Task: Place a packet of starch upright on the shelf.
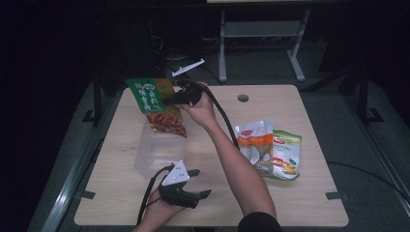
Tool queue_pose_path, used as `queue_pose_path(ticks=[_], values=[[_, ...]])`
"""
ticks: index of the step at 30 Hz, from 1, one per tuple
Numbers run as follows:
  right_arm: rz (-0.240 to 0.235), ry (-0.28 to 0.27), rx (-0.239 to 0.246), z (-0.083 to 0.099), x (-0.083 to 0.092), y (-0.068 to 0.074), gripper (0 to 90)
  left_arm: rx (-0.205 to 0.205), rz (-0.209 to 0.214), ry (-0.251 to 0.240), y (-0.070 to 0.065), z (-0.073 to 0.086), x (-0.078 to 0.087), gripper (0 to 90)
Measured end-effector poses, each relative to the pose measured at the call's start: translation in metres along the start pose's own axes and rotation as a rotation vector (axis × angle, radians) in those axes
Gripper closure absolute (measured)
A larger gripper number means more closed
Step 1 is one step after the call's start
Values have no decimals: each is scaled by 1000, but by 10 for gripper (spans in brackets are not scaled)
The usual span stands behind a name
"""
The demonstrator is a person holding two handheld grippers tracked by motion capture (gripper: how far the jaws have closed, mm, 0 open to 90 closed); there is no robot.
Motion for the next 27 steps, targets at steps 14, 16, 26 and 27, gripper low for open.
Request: queue_pose_path(ticks=[14, 16, 26, 27], values=[[3, -19, -32, 11, -2, -11, 897, -6, 1, 4, 0, 0, -1, 246], [4, -24, -37, 11, -3, -11, 897, -5, 1, 1, 1, 0, -1, 246], [11, -12, -74, 26, -15, -22, 895, -5, 0, 1, 1, 0, -1, 246], [9, -26, -81, 29, -15, -25, 895, -9, 0, 2, 2, 0, -1, 246]])
Point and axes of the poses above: each handheld gripper's, and its own axes: x roughly backward along the jaws, z roughly out of its underside, y roughly to its left, the point moved 3 cm from there along -x, roughly forward along the jaws, and after that the axes turned 7 degrees about -z, right-handed, at the moved point
